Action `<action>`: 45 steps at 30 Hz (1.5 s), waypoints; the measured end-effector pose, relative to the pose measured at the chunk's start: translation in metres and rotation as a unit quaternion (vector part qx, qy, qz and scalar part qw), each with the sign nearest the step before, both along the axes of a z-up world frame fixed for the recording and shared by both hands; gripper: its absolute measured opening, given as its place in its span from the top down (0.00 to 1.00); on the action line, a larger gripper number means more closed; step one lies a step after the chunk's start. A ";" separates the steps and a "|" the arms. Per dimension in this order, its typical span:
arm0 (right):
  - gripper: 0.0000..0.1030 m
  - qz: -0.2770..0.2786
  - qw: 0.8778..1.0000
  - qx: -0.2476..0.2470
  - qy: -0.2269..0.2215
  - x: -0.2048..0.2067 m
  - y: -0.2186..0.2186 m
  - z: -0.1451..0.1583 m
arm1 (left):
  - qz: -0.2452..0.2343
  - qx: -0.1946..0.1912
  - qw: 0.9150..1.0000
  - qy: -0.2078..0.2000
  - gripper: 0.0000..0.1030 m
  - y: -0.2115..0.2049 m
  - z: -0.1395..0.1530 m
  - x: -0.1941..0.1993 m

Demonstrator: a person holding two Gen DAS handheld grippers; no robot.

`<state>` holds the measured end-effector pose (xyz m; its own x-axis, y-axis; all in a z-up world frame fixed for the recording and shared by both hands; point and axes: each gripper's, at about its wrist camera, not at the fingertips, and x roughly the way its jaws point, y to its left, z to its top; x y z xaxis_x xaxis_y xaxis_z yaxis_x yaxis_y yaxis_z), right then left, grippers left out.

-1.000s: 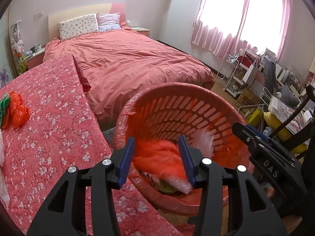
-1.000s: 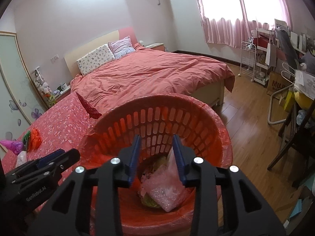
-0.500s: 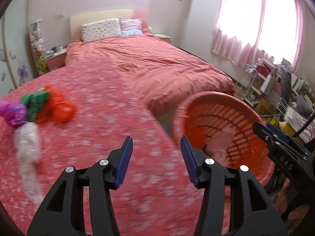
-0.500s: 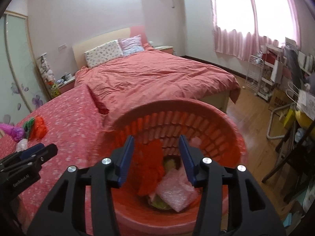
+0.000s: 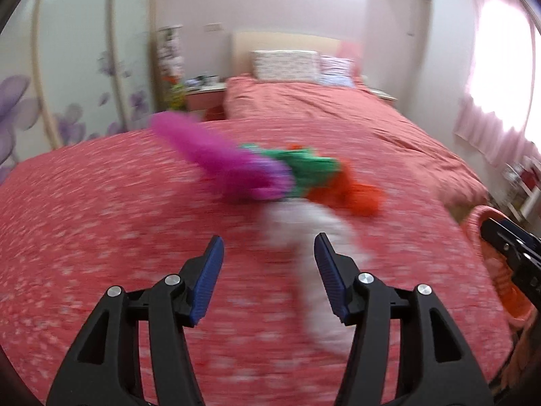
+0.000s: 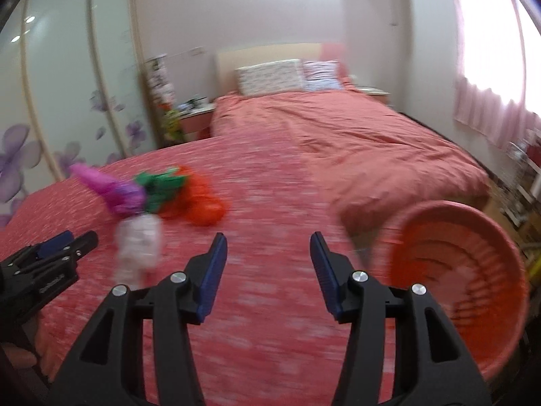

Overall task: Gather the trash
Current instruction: 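Grasp the clear plastic bag with the right tool while the left tool grasps the magenta bag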

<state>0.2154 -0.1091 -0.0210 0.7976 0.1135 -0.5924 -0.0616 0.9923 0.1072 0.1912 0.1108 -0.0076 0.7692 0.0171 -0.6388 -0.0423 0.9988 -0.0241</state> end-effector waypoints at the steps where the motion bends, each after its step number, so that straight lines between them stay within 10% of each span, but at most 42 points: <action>1: 0.51 0.014 1.000 0.001 0.004 0.005 0.017 -0.001 | 0.012 0.000 1.000 0.001 0.46 0.011 -0.001 0.000; 18: 0.43 0.091 0.992 -0.047 0.073 0.063 0.146 -0.037 | 0.094 -0.010 0.996 0.006 0.45 0.105 -0.011 -0.005; 25: 0.70 0.087 0.992 -0.023 0.087 0.069 0.135 -0.043 | 0.086 -0.015 0.996 0.005 0.45 0.097 -0.012 0.000; 45: 0.72 -0.005 0.999 -0.033 0.030 0.034 0.022 -0.022 | 0.048 -0.029 0.998 -0.018 0.36 0.008 0.025 0.068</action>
<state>0.2493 -0.0866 -0.0427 0.7611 0.0641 -0.6454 -0.0467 0.9979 0.0440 0.2593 0.1184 0.0172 0.7881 0.0555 -0.6130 -0.1362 0.9870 -0.0858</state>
